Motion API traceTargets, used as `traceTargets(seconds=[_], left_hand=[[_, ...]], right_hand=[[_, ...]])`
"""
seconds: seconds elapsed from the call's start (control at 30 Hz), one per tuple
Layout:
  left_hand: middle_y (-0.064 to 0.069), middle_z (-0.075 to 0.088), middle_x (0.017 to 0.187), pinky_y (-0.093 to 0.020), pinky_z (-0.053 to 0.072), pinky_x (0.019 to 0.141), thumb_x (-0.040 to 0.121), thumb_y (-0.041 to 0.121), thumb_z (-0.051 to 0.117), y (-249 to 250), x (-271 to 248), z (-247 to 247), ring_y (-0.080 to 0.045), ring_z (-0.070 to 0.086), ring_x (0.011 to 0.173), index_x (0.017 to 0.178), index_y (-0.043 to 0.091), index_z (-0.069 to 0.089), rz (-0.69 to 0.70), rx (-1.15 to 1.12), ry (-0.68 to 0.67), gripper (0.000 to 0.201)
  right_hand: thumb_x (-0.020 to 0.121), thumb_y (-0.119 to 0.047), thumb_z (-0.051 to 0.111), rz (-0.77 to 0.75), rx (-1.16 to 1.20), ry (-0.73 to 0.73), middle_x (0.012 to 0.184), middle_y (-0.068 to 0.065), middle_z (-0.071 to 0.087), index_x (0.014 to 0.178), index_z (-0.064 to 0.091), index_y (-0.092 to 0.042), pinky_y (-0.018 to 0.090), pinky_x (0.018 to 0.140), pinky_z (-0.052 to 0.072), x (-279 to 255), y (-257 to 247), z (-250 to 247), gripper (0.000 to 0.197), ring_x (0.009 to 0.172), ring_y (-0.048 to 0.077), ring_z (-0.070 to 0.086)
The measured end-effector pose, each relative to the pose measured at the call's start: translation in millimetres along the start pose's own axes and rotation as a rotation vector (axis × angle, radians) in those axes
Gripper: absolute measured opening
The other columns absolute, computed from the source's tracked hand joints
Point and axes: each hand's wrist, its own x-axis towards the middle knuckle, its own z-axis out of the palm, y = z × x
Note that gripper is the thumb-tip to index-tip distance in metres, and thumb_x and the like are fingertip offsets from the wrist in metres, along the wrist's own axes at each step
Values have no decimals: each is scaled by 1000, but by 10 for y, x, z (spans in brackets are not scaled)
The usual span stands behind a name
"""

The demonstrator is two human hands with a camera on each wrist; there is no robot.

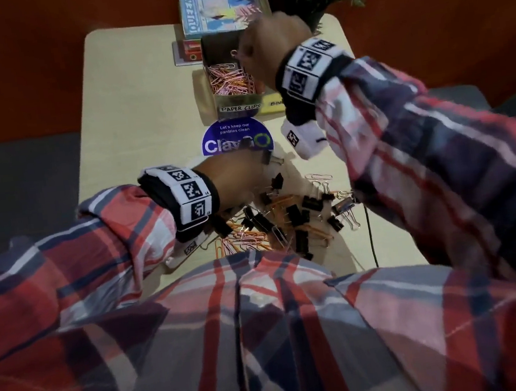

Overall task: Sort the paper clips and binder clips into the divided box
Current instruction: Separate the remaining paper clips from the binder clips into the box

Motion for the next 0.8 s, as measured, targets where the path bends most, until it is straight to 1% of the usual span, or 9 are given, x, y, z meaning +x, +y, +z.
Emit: traceTargets(seconds=[0.07,0.13,0.17,0.3,0.47,0.57,0.63,0.7,0.8], left_hand=[[-2,48,126,-29,40,87,89,22,60,-36,-33,11,-23,50,114,125,17,54,-14,-21,7,37],[-4,47,127,-27,38,85,93,17,53,-51,-45,6,-24,50,114,128,15,52,-22,-37,3,35],[-6,47,126,-26,36,82,93,14,51,-54,-38,-1,-25,50,112,126,13,54,-18,-33,-6,33],[-7,48,119,-25,34,77,92,11,50,-74,6,-62,-25,51,107,121,14,59,16,-24,-25,31],[0,45,118,-25,33,74,87,27,63,-59,28,-59,-19,50,105,119,23,59,25,43,-64,32],[-1,46,120,-26,36,74,84,30,66,-13,41,-41,-20,51,104,122,25,56,26,85,-55,40],[-1,48,117,-30,41,73,83,30,67,6,38,-43,-21,53,100,117,24,57,18,119,-36,36],[-1,48,111,-34,46,73,83,31,67,27,41,-31,-23,54,95,109,22,60,10,142,-28,29],[3,45,100,-34,46,69,84,30,65,31,53,-12,-21,53,87,100,22,61,21,163,-36,18]], right_hand=[[95,-21,43,-3,-78,-29,111,12,66,109,67,-14,36,80,47,138,-78,23,29,92,31,61],[97,-19,41,-34,-164,-77,123,21,58,114,63,-7,42,98,41,207,-106,74,30,104,36,60],[97,-19,41,-49,-179,-102,126,23,56,116,61,-7,42,100,39,238,-94,102,30,108,37,59],[89,-21,52,-105,-144,-217,112,13,66,107,69,-18,34,77,47,312,-54,217,25,99,34,62],[87,-28,47,-81,-59,-75,105,7,68,104,68,-25,35,76,50,150,104,177,28,90,32,63],[83,-35,36,-50,-55,-52,92,13,69,94,69,-14,36,69,45,-205,253,120,41,83,35,63],[85,-42,39,-50,-64,-161,93,13,69,94,70,-14,35,70,44,-541,323,120,42,82,34,61],[89,-49,51,-89,-100,-323,101,5,70,101,70,-22,32,74,48,-916,366,188,35,88,27,62],[88,-59,46,-104,-142,-466,100,2,68,99,69,-25,30,73,50,-1381,271,307,43,88,27,63]])
